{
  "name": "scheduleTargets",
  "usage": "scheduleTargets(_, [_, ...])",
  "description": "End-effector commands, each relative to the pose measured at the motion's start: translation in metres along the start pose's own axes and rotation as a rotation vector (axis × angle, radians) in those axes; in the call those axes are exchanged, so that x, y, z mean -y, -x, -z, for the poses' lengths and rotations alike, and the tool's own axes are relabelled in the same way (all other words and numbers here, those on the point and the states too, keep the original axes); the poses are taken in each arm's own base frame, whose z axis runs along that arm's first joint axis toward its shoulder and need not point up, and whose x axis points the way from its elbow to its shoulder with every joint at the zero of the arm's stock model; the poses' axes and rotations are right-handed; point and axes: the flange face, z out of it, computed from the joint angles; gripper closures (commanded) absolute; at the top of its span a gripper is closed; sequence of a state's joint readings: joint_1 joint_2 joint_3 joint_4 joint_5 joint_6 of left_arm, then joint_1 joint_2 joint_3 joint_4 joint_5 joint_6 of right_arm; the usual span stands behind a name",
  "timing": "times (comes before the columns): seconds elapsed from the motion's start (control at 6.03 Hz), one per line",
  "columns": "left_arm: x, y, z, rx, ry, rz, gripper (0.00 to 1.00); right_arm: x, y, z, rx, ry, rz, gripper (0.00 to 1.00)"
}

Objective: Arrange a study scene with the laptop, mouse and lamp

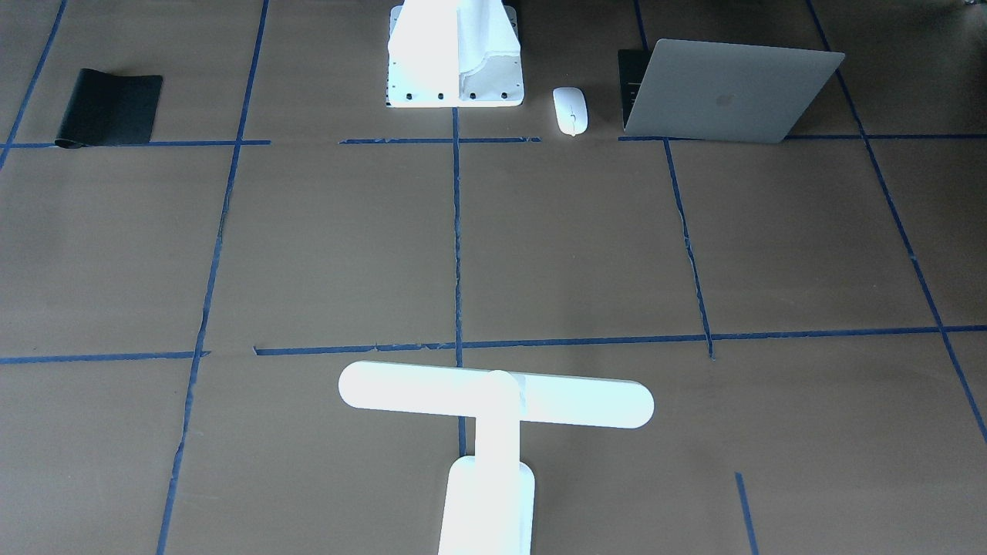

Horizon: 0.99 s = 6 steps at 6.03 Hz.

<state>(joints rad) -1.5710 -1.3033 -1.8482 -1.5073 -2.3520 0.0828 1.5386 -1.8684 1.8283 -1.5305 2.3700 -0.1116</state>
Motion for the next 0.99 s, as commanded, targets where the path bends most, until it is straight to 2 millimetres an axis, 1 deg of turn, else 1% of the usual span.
scheduleTargets(0.0, [0.012, -0.009, 0.003, 0.003, -0.007, -0.016, 0.0, 0.001, 0.002, 0.002, 0.001, -0.004, 0.005, 0.0])
scheduleTargets(0.17, [0.029, -0.018, 0.014, 0.006, -0.034, -0.041, 0.0, 0.001, 0.002, 0.002, 0.001, -0.004, 0.005, 0.0])
scheduleTargets(0.33, [0.055, -0.033, 0.031, 0.006, -0.071, -0.078, 0.0, 0.0, 0.002, 0.001, 0.001, -0.004, 0.006, 0.0])
scheduleTargets(0.5, [0.063, -0.047, 0.043, 0.0, -0.102, -0.112, 0.0, 0.0, 0.003, 0.002, 0.001, -0.006, 0.008, 0.0])
scheduleTargets(0.66, [0.063, -0.053, 0.044, -0.059, -0.113, -0.133, 0.0, 0.001, 0.003, 0.003, 0.0, -0.015, 0.016, 0.0])
scheduleTargets(0.83, [0.068, -0.08, 0.047, -0.106, -0.16, -0.237, 0.0, -0.001, 0.003, 0.002, 0.01, -0.018, 0.018, 0.0])
